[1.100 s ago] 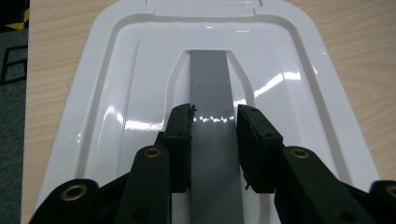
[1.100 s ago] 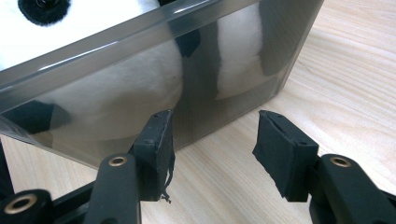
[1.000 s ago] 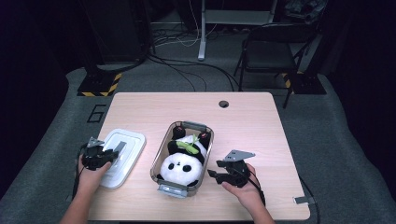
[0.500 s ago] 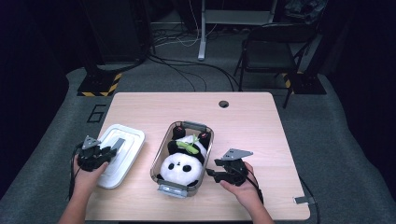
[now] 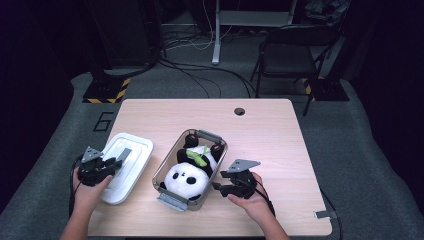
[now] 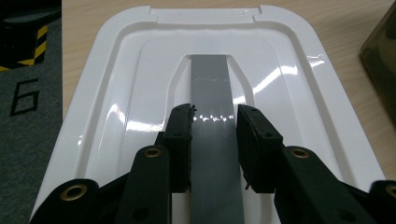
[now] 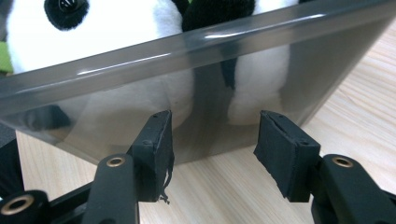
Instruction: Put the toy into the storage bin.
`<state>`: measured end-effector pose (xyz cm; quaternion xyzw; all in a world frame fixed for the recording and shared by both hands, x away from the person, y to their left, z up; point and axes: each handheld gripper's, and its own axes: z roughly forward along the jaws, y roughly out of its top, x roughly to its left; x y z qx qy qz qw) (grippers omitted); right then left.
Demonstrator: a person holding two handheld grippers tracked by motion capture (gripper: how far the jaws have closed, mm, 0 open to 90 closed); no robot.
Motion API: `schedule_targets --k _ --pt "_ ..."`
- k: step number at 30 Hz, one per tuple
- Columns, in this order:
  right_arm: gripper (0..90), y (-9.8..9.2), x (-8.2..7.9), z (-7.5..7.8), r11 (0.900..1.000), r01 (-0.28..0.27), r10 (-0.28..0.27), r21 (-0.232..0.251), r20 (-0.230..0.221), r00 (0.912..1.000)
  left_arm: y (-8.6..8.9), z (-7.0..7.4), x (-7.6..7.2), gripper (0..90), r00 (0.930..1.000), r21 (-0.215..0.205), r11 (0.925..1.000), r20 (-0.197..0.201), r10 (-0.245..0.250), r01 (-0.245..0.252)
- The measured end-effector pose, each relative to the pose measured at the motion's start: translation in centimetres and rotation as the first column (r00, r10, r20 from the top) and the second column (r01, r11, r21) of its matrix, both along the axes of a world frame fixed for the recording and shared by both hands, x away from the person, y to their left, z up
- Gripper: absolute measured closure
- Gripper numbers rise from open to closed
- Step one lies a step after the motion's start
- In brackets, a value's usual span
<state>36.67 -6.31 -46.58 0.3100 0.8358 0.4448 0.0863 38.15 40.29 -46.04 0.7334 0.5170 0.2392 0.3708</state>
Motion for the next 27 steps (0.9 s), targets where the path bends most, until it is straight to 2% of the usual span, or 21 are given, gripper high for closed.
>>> schedule_targets --k 6,11,12,13,15,19,27 --pt "43.9 1.1 0.1 0.0 1.000 -0.028 0.028 0.006 0.003 0.9996 0.3 0.4 -0.2 66.6 0.9999 -0.015 0.9999 0.011 -0.003 0.003" --pt "43.5 1.9 0.1 0.0 0.999 -0.045 0.045 0.007 0.000 0.9990 0.5 1.0 -0.4 66.6 0.9998 -0.018 0.9997 0.006 -0.019 0.019" --pt "43.4 2.0 0.2 0.0 0.999 -0.049 0.049 0.003 0.011 0.9987 0.5 1.1 -0.4 66.6 0.9997 -0.018 0.9996 0.006 -0.023 0.023" --pt "43.3 2.1 0.2 0.0 0.999 -0.046 0.046 0.002 0.008 0.9989 0.4 1.0 -0.4 66.6 0.9996 -0.030 0.9993 0.017 -0.021 0.021" --pt "43.3 2.3 0.3 0.0 0.999 -0.044 0.044 0.005 0.007 0.9990 0.4 1.2 -0.5 66.6 0.9995 -0.027 0.9991 0.004 -0.032 0.032" --pt "43.2 2.5 0.4 0.1 0.999 -0.046 0.046 0.005 0.016 0.9988 0.3 1.3 -0.4 66.6 0.9993 -0.027 0.9989 0.002 -0.037 0.037" --pt "42.9 2.0 0.0 0.0 0.999 -0.036 0.036 0.002 0.008 0.9993 -0.1 2.0 -0.4 66.6 0.9985 -0.024 0.9982 -0.006 -0.055 0.055"
